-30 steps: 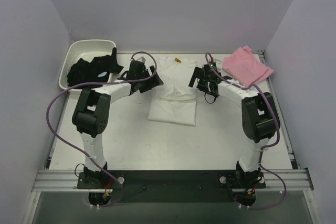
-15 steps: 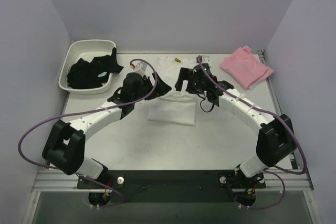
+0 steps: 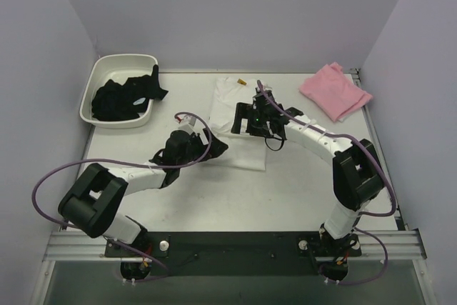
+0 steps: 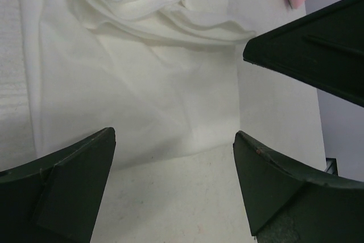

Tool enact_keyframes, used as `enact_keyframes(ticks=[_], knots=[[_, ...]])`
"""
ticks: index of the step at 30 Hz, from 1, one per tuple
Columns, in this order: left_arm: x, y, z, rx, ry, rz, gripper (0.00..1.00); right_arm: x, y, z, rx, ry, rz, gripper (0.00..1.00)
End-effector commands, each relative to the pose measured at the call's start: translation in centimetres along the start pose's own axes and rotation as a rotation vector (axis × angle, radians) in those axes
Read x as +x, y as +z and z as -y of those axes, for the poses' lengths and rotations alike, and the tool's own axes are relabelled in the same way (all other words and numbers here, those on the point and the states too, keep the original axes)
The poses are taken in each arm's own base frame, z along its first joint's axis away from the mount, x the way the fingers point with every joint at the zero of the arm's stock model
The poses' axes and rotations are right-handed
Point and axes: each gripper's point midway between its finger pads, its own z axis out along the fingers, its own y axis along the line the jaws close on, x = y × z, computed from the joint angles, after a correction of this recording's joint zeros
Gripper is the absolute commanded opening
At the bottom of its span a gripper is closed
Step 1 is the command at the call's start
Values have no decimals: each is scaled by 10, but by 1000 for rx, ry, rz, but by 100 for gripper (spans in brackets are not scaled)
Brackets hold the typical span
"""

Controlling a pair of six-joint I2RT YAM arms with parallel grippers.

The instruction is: Fold and stack the t-shirts

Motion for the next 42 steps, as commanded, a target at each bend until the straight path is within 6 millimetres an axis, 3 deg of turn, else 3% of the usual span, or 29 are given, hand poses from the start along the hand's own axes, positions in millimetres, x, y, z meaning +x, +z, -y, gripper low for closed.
enact_keyframes(ticks=[1,5,12,24,28,32,42], knots=[[-25,11,24,143,28,105,94,-13,-7,-24,-84,39,5,100],[-8,23,8,129,9,69,94,-7,-1,-30,-114,77,-31,100],[7,25,-10,124,-26,65,94,8,15,-44,-145,145,-104,100],[25,18,-21,128,-57,43,94,23,58,-55,-177,256,-184,100],[30,15,-23,132,-60,35,95,16,68,-54,-161,249,-160,100],[37,12,-23,137,-61,23,94,-6,76,-54,-156,245,-121,100],[54,9,-22,147,-62,-14,95,-56,95,-28,-92,264,-45,100]])
